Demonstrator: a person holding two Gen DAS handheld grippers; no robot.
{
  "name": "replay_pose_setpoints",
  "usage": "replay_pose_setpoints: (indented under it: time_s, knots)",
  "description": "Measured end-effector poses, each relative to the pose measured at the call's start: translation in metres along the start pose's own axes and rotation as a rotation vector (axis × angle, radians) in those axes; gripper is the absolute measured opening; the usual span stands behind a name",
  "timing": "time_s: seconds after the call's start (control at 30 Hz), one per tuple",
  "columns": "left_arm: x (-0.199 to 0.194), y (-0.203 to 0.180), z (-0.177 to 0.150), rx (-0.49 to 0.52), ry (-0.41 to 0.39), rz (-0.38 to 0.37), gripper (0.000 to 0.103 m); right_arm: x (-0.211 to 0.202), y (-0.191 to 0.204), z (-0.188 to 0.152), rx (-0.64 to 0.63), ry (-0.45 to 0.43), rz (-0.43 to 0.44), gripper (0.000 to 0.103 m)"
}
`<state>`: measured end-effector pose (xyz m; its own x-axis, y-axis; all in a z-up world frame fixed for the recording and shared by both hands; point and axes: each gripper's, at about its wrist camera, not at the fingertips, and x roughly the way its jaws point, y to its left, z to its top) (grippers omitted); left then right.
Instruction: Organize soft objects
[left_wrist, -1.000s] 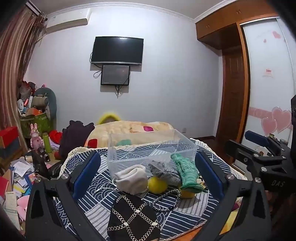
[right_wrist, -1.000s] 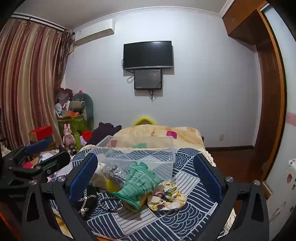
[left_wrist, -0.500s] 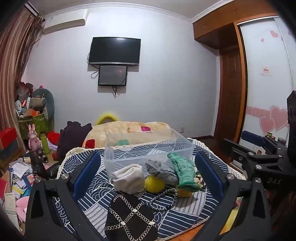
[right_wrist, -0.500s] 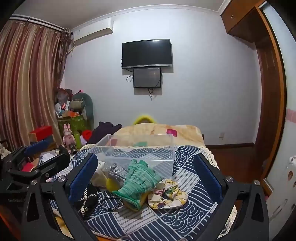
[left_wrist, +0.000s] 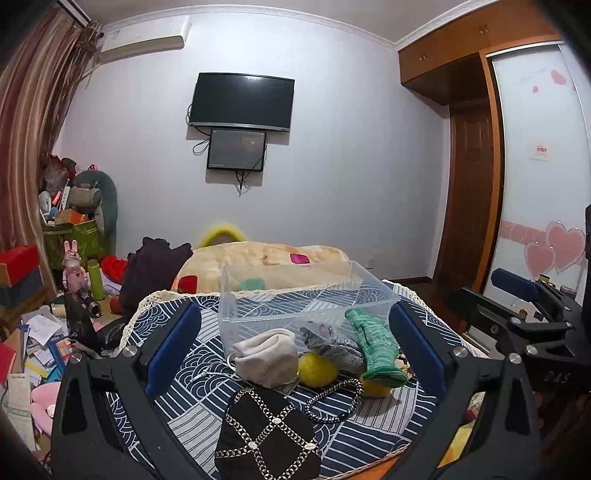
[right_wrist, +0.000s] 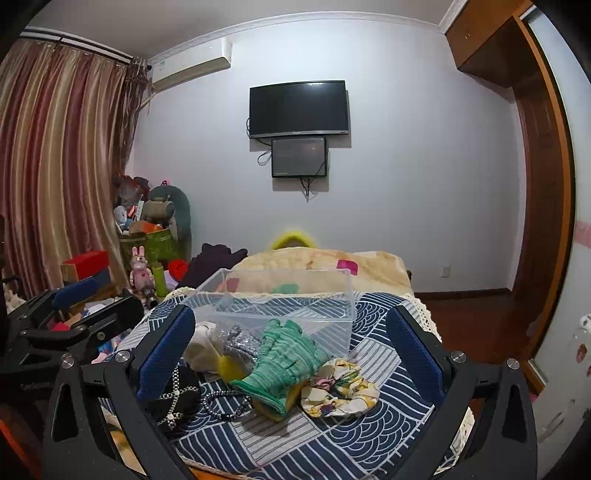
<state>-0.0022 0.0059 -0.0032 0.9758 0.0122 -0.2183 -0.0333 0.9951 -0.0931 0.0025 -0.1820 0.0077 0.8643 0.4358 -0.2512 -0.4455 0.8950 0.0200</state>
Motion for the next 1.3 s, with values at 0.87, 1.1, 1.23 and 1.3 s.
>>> replay_pose_setpoints:
  time_s: [0.87,1.1,1.23,1.3]
  knots:
    - [-0.004,-0.0023,-0.0002,-0.002,-0.011,0.004,0.103,-0.0007,-0.0014,-0.0016,0.012,-0.01,0.021,0.103]
    - [-0.0056,-0.0015,0.001,-0.003,-0.014,0.004,0.103,-0.0016,-0.001,-0.0013,0.013,-0.01,0.022,0.103]
    - [-0.0057,-0.0019,0.0009,-0.003,-0.015,0.005,0.103,-0.0024,-0.0008,-0.0008,0.013,-0.012,0.022,0.103]
    - [-0.0055,-0.0016,0.0009,-0.002,-0.014,0.006,0.103,-0.0021,-0.0011,-0.0006,0.014,-0.012,0.023,0.103]
